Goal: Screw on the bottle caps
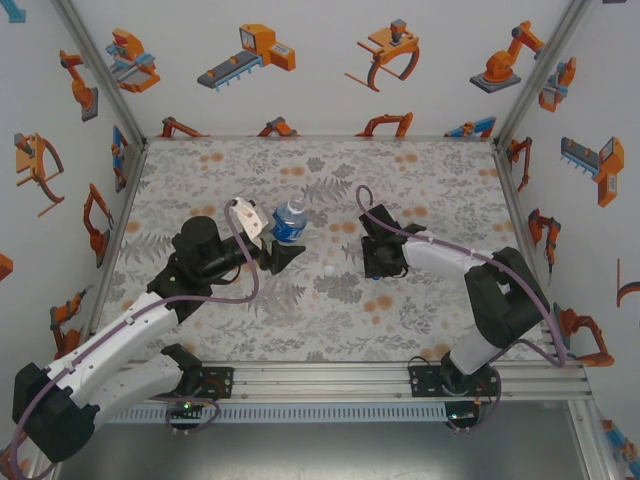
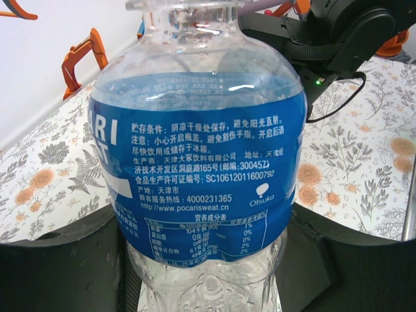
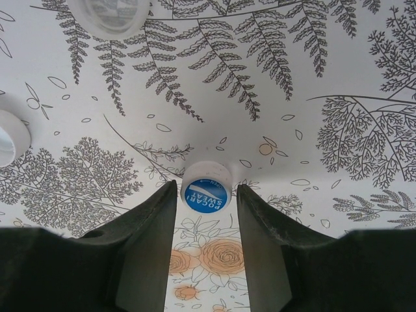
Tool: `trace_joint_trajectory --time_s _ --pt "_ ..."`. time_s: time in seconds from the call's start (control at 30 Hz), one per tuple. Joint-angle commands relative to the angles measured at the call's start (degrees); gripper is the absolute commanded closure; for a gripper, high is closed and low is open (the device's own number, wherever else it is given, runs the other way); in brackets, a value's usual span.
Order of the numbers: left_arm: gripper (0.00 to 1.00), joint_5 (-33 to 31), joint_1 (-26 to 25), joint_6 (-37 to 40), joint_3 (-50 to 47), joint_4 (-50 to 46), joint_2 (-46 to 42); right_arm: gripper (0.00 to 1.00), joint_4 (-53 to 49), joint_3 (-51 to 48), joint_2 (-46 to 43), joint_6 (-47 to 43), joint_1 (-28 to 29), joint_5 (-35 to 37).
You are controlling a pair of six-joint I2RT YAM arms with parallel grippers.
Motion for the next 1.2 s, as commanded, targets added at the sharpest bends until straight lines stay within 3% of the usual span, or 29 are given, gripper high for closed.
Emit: trace_joint_trajectory --time_s 0.0,0.8,1.17 --pt "1.00 -0.08 0.44 -0.76 -0.62 1.49 -0.78 0.59 -0.96 0.67 0.61 0.35 0.54 0.25" --pt "1.00 0.00 0.45 -0.99 -0.77 2.06 -0.55 0.60 0.81 -0.05 1.53 0.81 0.53 0.46" --pt "1.00 0.09 0.49 1.24 -0.18 -0.64 -0.52 0.72 0.62 -0.51 -1.84 -0.85 0.52 0.28"
